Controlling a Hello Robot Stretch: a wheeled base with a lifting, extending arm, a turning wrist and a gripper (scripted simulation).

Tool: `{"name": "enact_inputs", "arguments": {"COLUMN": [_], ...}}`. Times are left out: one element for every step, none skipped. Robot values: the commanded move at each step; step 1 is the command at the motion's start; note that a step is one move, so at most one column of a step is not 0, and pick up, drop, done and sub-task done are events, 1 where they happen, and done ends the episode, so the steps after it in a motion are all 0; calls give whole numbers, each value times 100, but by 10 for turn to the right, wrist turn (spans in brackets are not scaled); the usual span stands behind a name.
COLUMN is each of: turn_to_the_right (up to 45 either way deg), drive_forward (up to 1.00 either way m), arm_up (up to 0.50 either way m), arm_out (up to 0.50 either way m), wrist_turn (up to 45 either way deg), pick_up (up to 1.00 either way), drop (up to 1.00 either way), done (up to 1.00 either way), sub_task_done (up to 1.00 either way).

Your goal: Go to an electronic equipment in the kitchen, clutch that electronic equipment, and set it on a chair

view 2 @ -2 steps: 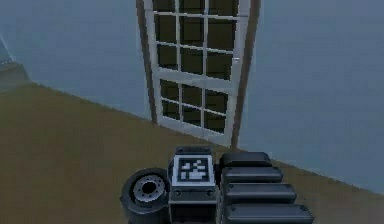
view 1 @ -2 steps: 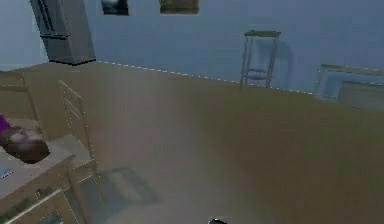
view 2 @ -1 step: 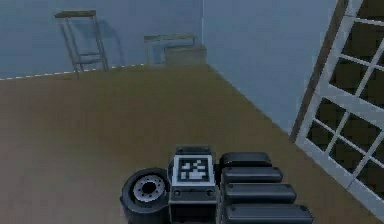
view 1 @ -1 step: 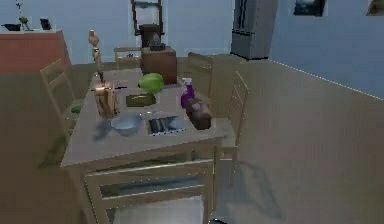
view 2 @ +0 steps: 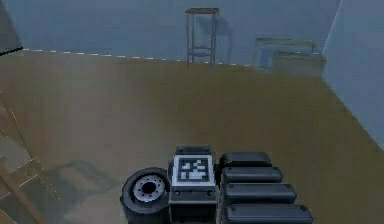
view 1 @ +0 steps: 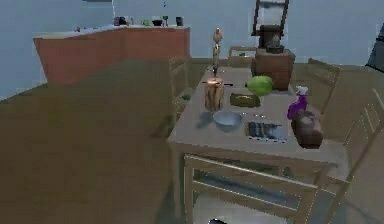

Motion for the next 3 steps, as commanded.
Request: {"name": "enact_inputs", "arguments": {"turn_to_the_right": [450, 150, 0], "drive_forward": [0, 0, 55], "arm_up": [0, 0, 0], "arm_out": [0, 0, 0], "wrist_turn": [0, 0, 0], "pick_up": [0, 0, 0], "drop": [0, 0, 0], "done": [0, 0, 0], "sub_task_done": [0, 0, 0]}}
